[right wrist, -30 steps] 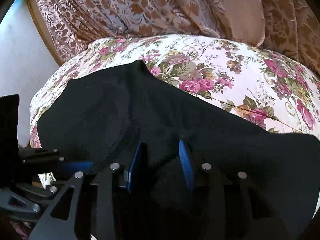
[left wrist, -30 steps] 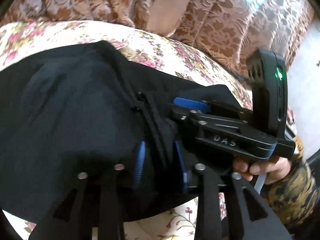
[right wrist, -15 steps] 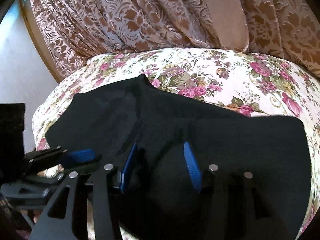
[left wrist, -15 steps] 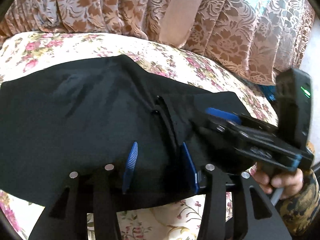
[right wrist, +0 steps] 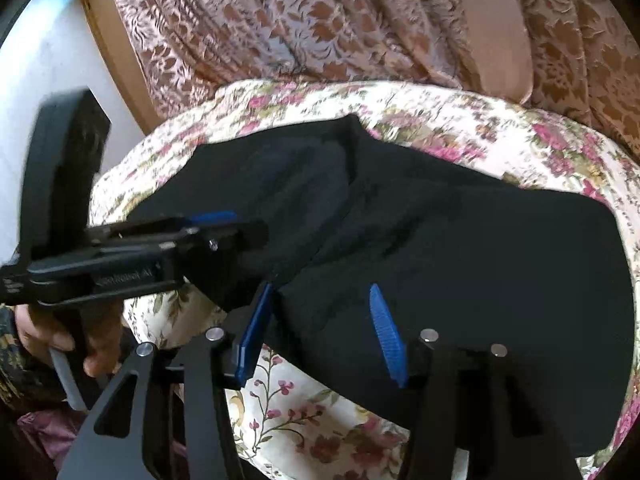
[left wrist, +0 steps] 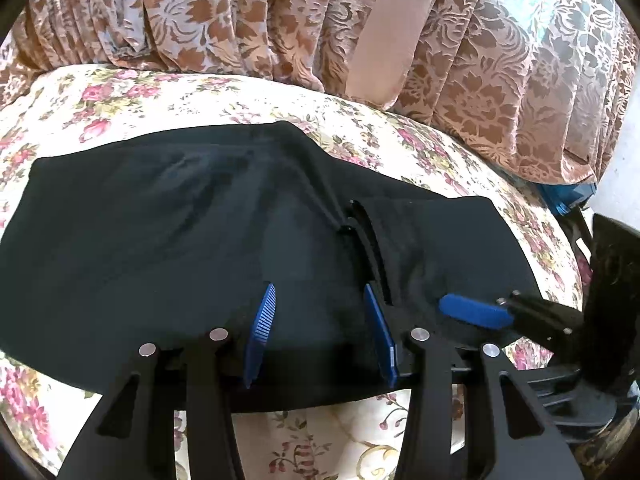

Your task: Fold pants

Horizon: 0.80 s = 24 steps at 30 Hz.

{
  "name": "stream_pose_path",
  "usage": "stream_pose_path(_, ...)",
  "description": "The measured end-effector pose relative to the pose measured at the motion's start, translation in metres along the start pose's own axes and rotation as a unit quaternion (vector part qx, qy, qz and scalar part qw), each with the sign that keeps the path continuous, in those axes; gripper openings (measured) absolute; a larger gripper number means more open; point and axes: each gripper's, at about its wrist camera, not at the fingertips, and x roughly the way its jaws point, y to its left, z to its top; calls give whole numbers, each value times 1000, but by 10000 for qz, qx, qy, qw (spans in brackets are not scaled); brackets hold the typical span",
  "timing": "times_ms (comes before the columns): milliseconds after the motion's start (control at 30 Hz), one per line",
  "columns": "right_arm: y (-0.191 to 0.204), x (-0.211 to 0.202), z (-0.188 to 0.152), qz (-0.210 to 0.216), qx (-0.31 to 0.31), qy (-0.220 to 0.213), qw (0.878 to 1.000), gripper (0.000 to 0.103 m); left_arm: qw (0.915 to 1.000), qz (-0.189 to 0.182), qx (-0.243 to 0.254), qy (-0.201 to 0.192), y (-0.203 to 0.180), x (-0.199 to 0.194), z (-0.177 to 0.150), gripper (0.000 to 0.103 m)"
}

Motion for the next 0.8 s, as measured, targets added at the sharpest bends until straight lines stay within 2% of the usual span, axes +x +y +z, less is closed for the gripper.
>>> stream_pose_path(33, 4, 4, 0, -32, -100, 2, 9999, 30, 10000, 12, -12, -15, 1, -1, 0, 45)
stream_pose_path(133, 9, 9, 4, -210, -203, -26, 9996, 15, 10000, 34, -46, -38, 3, -2, 0, 45)
stream_pose_path(200, 8, 11, 11, -256, -117, -83, 9996, 9, 9999, 54, -78, -56, 4, -3, 1, 45)
stream_pose_path(333, 13, 22, 6, -186, -252, 135, 9994, 9, 9999, 23, -137, -43, 8, -3, 1, 45)
stream_pose_path(400, 11, 21, -3, -100, -151, 92, 9998, 9, 9997, -103, -237, 3, 13, -2, 2, 45)
stream_pose_path(533, 2, 18, -7, 60, 188, -28, 9998, 9, 9949, -751, -647, 185, 25, 3, 12, 45)
stream_pose_path(600, 7, 17, -9, -47, 92, -106, 9999, 10, 9881, -1265, -818, 300, 27, 8, 22, 45)
stream_pose_path(667, 11, 16, -10, -118, 6, -167, 9998, 11, 9830, -1566, -874, 397, 23, 14, 32, 45)
stream_pose_path(733, 12, 14, -12, -155, -46, -216, 9996, 11, 9823, -1584, -870, 483, 17, 22, 42, 45)
stream_pose_path(800, 12, 13, -13, -159, -50, -261, 9995, 11, 9816, -1572, -899, 597, 13, 36, 53, 55)
